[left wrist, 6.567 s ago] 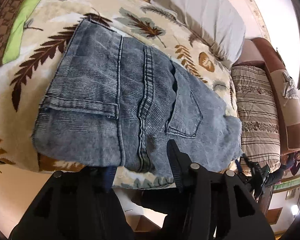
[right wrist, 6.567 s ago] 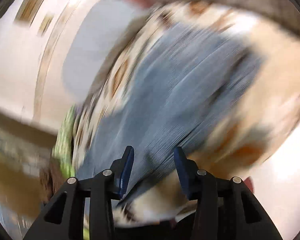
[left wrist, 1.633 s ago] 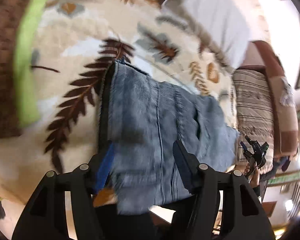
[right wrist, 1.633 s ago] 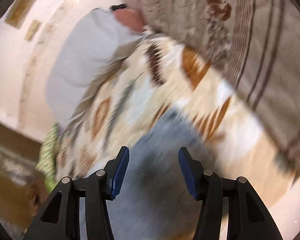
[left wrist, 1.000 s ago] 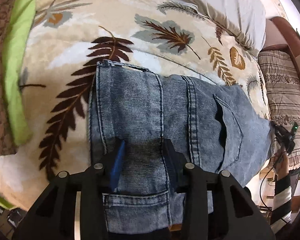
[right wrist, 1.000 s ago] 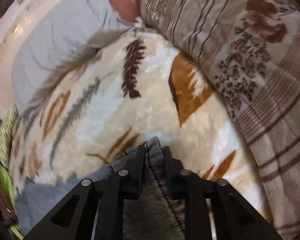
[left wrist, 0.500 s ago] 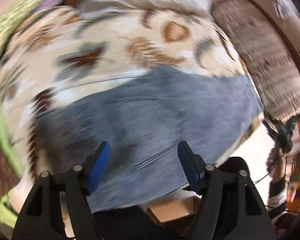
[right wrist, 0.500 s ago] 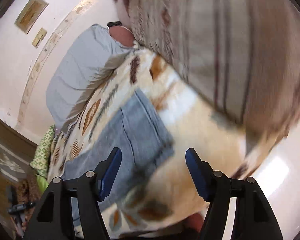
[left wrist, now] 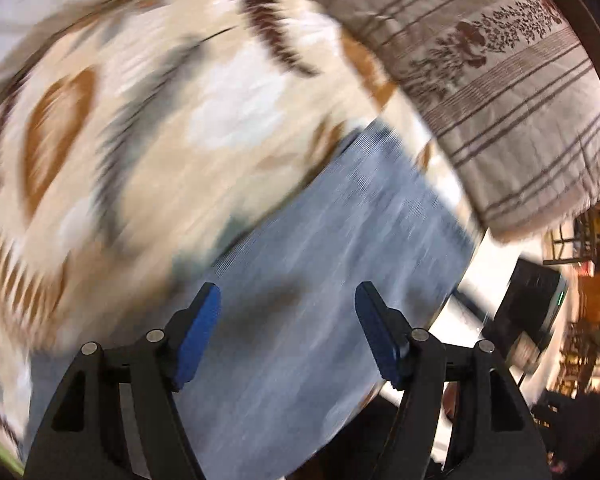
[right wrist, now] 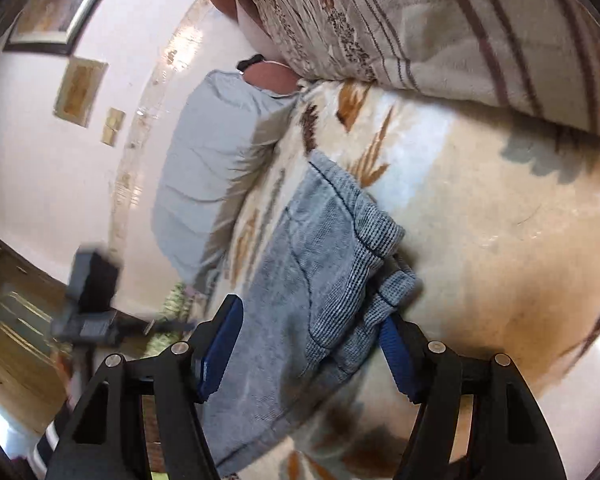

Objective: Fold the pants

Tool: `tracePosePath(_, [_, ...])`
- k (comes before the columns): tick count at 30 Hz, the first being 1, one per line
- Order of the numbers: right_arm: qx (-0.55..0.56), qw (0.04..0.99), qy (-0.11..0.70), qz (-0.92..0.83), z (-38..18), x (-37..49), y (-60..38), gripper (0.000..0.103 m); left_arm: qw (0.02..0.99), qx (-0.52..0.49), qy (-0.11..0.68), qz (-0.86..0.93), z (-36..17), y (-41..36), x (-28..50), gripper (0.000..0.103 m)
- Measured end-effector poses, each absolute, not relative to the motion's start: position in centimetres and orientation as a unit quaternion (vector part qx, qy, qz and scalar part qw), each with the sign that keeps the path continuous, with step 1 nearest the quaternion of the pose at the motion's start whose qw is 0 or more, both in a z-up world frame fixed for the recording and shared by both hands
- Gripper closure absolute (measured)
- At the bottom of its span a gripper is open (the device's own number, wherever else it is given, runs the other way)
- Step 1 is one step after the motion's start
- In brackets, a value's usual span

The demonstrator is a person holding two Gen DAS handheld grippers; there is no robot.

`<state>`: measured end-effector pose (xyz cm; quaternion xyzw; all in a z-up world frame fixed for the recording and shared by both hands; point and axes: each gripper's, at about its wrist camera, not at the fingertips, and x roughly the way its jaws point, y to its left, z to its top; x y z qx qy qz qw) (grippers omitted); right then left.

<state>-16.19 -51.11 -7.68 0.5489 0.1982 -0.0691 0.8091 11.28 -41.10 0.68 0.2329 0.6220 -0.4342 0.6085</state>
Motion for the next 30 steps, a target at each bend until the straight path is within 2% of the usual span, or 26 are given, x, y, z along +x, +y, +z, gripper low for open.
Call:
tracePosePath(4, [0.551,0.811,0.189,-0.049,-8.3,-16.7,-51.2,0.037,0.576,0.238,0.641,-0.448,-1.8,-47.1,12.2,0.034])
tracePosePath(12, [0.540,0.822,0.175,-0.035,-8.5,-17.5,-50.8,0.036,0.511,0.261,0.664,-0.479,-5.1,-52.0,12.4,0.033])
tracePosePath(13, [0.538,0.824,0.172,-0.038,-8.5,-17.6,-50.7,0.036,0.501,0.261,0.667,-0.487,-5.4,-52.3,12.2,0.028])
tracePosePath(14, [0.538,0.825,0.169,-0.042,-8.4,-17.6,-50.6,0.036,0.493,0.262,0.665,-0.496,-5.5,-52.6,11.7,0.018])
tracePosePath(15, [0.537,0.826,0.166,-0.045,-8.4,-17.6,-50.5,0.036,0.487,0.262,0.661,-0.507,-5.5,-52.8,11.3,0.016])
tracePosePath(23, [0.553,0.823,0.133,-0.019,-8.1,-17.9,-50.7,0.035,0.441,0.293,0.632,-0.566,-5.2,-53.9,7.5,0.016])
tracePosePath(26, [0.539,0.828,0.151,-0.031,-8.0,-17.5,-50.6,0.043,0.442,0.280,0.631,-0.572,-5.1,-53.9,7.0,0.016])
tracePosePath(28, [0.530,0.829,0.173,-0.049,-8.0,-17.1,-50.7,0.058,0.444,0.275,0.624,-0.581,-5.1,-53.5,6.6,0.016])
tracePosePath(30, [0.528,0.828,0.181,-0.055,-8.1,-16.9,-50.9,0.062,0.447,0.271,0.617,-0.589,-5.2,-53.3,5.7,0.019])
